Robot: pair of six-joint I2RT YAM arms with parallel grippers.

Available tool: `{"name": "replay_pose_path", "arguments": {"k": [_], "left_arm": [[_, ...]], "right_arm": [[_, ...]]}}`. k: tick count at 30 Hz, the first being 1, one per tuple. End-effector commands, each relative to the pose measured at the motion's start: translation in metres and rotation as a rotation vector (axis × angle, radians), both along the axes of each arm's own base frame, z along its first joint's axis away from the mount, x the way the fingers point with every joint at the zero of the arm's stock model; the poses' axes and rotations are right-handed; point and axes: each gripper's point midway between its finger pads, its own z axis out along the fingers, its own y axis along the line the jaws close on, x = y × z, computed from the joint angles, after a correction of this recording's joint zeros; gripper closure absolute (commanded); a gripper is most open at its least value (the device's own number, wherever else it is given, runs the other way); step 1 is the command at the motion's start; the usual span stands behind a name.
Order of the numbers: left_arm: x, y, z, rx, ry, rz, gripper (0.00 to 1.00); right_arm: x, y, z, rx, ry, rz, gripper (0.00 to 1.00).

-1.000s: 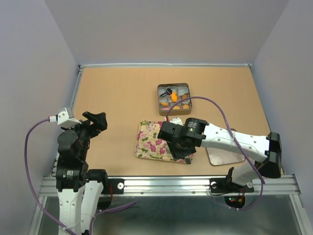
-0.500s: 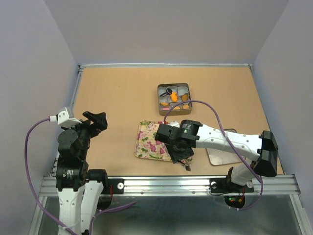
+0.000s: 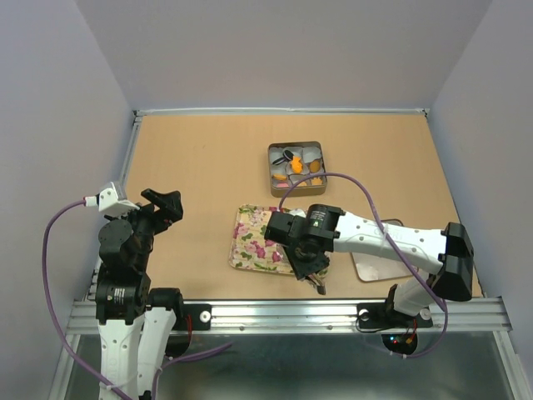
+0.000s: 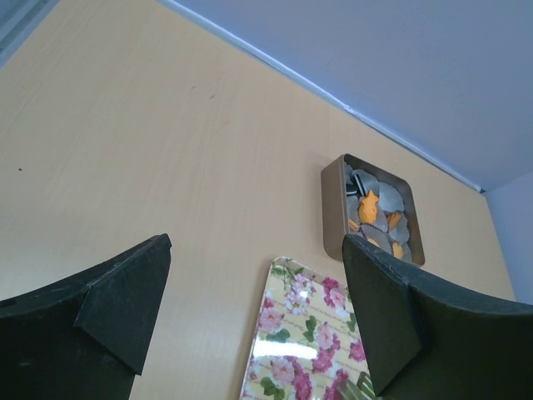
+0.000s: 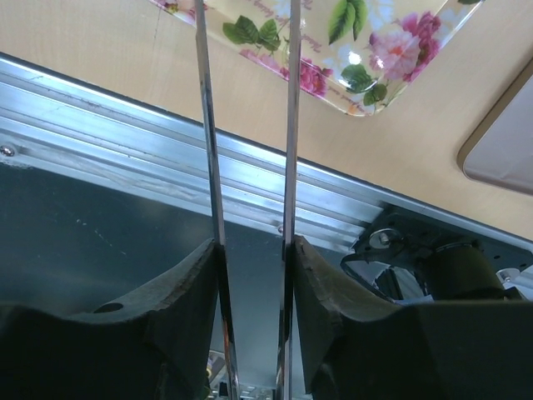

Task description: Pack the cookies

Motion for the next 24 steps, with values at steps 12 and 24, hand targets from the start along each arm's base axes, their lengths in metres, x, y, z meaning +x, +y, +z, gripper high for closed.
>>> {"name": "replay_pose_path", "arguments": {"k": [12,24], "left_arm": [[0.006,0.002,0.003,0.008,-0.020,0.006,0.05],[0.011,-0.003,-0.002,0.016,0.000,-0.022,0.05]], "right_arm": [[0.077,0.037,0.093,0.164,-0.232,-0.064,0.64],[0.276,-0.010,0.137,0.266,-0.369,-0.331,0.65]]}}
